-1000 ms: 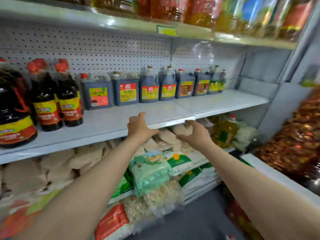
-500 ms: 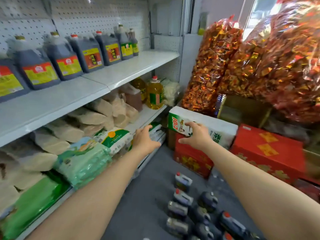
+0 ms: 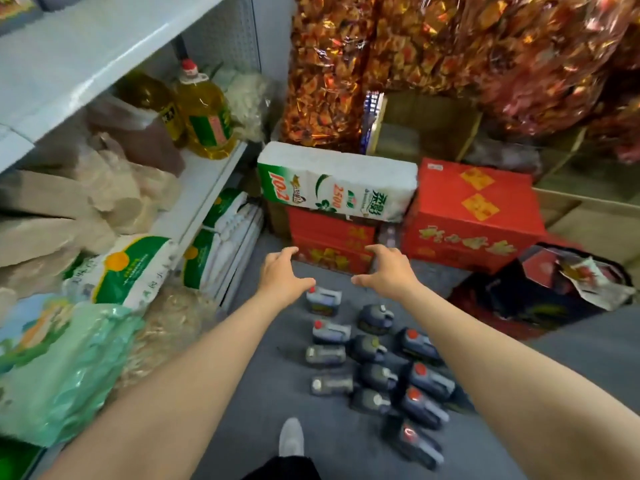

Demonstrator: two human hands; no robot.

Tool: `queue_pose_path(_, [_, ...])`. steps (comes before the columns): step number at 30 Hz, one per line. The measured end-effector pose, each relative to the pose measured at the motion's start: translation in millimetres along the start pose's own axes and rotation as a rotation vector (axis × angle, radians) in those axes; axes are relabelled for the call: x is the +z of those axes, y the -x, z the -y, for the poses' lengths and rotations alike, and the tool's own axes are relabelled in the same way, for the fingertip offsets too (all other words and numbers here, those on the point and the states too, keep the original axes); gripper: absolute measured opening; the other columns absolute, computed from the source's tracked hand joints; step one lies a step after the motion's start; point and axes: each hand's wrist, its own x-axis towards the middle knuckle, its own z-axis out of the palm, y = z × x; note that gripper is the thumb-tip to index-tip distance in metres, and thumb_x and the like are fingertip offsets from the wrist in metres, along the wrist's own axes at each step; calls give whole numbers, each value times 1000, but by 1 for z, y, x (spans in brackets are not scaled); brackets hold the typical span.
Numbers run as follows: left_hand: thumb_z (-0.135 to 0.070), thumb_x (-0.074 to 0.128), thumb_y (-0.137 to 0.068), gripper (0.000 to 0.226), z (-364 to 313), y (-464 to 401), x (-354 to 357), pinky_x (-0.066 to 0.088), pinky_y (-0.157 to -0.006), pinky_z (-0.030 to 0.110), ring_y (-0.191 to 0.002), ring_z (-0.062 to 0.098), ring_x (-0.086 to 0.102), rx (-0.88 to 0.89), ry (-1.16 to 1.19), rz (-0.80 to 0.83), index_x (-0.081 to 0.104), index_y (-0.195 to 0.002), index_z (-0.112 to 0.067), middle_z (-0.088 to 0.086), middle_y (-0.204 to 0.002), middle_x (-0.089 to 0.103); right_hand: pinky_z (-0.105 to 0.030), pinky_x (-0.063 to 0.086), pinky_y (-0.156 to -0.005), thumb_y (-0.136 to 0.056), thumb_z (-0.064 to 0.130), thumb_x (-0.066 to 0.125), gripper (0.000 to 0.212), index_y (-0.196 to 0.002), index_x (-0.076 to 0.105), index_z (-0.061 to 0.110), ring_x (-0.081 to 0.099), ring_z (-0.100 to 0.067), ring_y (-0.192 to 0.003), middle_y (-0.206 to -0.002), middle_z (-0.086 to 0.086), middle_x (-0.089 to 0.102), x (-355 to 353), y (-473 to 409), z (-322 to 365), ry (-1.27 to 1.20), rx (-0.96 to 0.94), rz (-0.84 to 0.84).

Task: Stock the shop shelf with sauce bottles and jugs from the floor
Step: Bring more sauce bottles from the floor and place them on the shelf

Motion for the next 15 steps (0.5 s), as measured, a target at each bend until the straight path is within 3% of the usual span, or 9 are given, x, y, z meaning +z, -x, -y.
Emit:
queue_pose_path(7, [-39,78,-83,76,61,-39,70,41,-104,41,-133,32,42,-67,-42,179,40,-147,-26,10,-147,38,-42,43,-104,-84,45,77,75,-147,42,22,42,-32,-134,-147,-9,43,92,-24,-62,-76,185,167])
queue_pose_path(15, [-33,81,-80,71,151,-48,205,38,-102,33,-126,34,48,-172,-12,334,49,-141,-17,18,-135,49,-35,43,-99,-80,37,81,74,-142,49,15,52,-32,-124,-135,-15,55,217,-40,-159,-88,306,275])
